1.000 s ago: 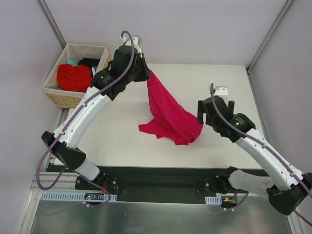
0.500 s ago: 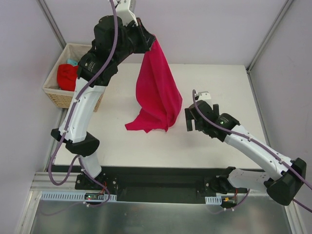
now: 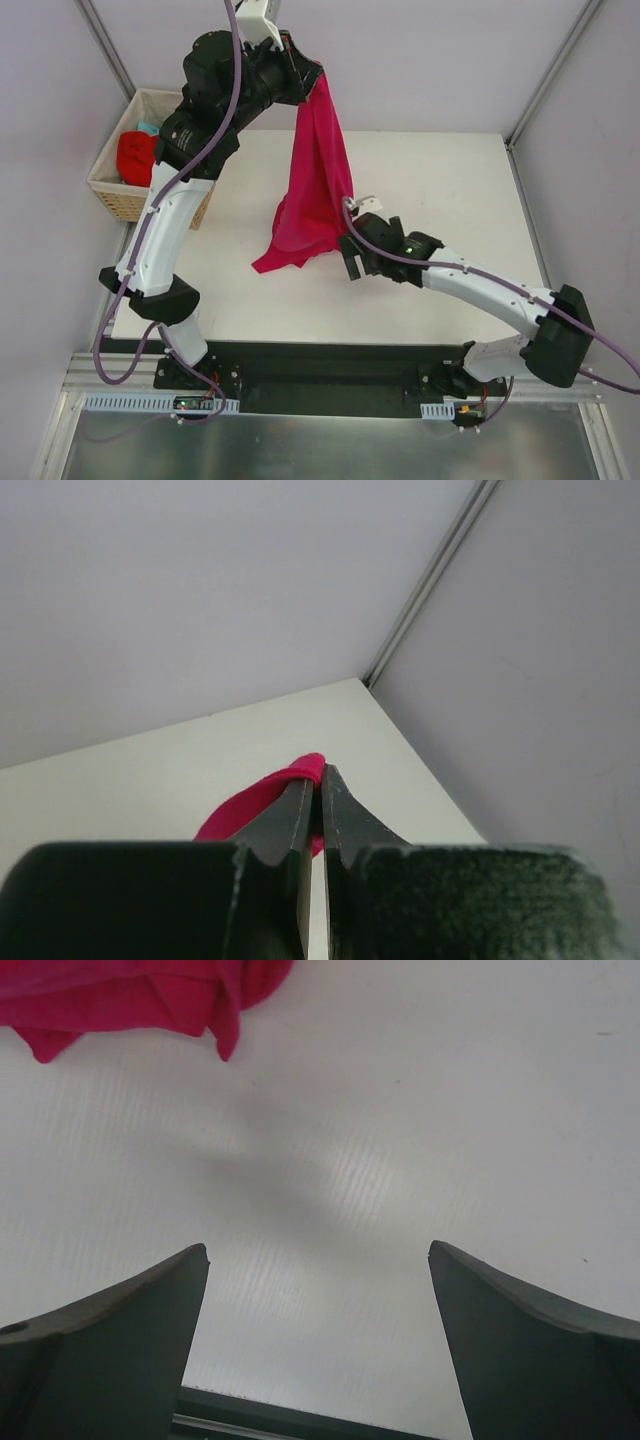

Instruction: Fold and stack the t-shirts

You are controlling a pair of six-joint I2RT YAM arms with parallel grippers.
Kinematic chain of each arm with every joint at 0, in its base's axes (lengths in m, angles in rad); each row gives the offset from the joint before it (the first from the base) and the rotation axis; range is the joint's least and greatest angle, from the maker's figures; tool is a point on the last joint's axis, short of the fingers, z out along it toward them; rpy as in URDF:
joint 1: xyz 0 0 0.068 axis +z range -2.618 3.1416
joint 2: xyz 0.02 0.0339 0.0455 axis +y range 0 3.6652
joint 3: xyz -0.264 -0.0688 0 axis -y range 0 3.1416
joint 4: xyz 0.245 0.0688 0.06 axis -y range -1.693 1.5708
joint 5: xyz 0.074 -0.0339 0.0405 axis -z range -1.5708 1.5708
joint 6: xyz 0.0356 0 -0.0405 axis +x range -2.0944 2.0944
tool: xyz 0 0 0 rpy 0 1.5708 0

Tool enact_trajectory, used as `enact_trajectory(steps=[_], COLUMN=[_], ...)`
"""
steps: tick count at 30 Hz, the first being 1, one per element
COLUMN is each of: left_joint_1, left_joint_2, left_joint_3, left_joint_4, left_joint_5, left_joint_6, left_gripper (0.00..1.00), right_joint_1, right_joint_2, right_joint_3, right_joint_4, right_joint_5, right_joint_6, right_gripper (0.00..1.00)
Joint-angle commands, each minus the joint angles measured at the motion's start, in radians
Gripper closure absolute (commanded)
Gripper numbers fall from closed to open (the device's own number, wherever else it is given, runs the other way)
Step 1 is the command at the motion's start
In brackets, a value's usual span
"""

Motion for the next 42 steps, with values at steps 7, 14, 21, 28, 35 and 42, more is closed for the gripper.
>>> enact_trajectory(steps=[7,14,21,28,35,42], left_joint_1=[0.027,0.046,0.072,0.086,0.095,0.099], left_joint_2=[-0.095,-0.127,-0.159,-0.172,-0.169,-0.162], left_joint_3=[-0.058,-0.073,-0.106,-0.121,-0.129,-0.129], left_joint_4=[0.081,0.079,0.079,0.079,0.081,0.079], left_joint_5=[-0.056,-0.071,-0.073,-0.070,-0.062,-0.052], left_joint_6=[0.070,0.096,0.099,0.102,0.106,0.098], left_gripper=[1.00,1.00,1.00,1.00,1.00,1.00], right_joint_1=[0.027,-0.001,-0.049,-0.072,-0.070,-0.058], right_joint_2=[0.235,0.352,0.390,0.444,0.496,0.516], right_joint_3=[0.150,0.105,0.082,0.127,0.179,0.223], right_joint_4=[0.175,0.308,0.418,0.444,0.445,0.428], right_joint_5=[0.022,0.002,-0.016,-0.031,-0.062,-0.068], right_joint_6=[-0.055,-0.024,-0.009,-0.009,-0.001,-0.003], right_gripper=[0.03,0.01,0.25,0.41,0.46,0.52])
